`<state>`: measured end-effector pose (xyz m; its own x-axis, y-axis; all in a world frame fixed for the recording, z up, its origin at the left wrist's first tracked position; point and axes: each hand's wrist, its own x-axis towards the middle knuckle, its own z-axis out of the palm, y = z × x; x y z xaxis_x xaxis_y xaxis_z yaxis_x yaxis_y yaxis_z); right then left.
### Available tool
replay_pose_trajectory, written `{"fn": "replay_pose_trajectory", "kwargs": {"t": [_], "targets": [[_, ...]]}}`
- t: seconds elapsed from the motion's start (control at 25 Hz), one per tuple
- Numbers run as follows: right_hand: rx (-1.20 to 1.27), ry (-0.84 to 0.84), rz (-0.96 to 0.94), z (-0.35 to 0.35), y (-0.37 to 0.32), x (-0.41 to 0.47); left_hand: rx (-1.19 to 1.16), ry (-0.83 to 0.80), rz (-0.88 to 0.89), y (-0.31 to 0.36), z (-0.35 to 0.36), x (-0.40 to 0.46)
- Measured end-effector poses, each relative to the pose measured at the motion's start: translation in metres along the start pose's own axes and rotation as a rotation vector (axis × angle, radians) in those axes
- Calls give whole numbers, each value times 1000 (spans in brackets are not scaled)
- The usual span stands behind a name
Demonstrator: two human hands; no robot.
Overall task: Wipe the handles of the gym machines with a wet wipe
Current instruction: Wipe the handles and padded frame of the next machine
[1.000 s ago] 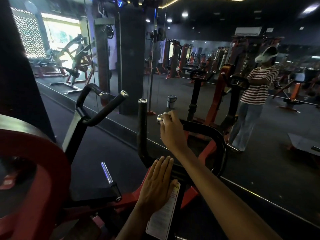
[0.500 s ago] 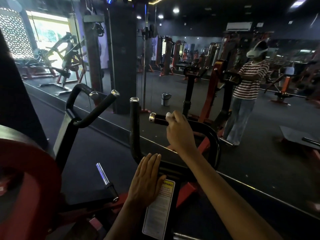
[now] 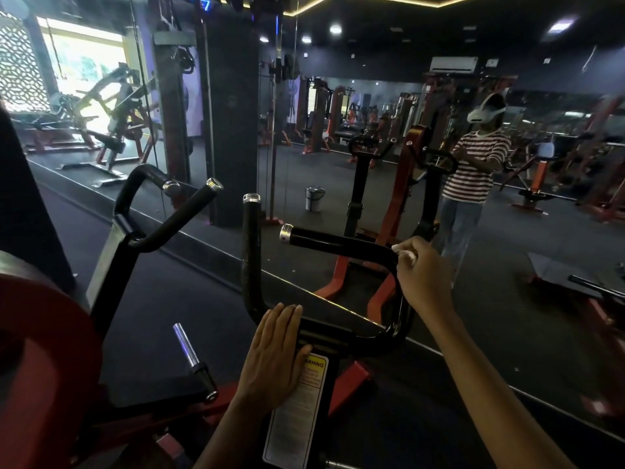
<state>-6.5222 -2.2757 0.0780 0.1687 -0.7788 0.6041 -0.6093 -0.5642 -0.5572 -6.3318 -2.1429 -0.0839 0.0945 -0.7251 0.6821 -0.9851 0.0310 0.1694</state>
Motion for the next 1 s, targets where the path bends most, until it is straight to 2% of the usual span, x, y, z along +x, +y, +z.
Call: {"fn": "replay_pose_trajectory", "kwargs": {"t": [0.12,0.24,0.44,0.6,0.88,1.0], "targets": [[3,-38,116,6,-5,16,2,-18,-7,0,1,0],[-59,-109,124,14,-21,32,-1,-26,-11,-1,2,-1],[-182,-271,3,42,-62,45,2,-19,-5,-2,3,-1],[-205,-287,-120,76,-101,38,12,-29,-7,-2,3,-1],[-66,-343,-270,111,-125,33,36,-40,-16,-4,3,-1],[-116,-540,-339,100,-119,44,25,-18,-1,-4,3,-1]]}}
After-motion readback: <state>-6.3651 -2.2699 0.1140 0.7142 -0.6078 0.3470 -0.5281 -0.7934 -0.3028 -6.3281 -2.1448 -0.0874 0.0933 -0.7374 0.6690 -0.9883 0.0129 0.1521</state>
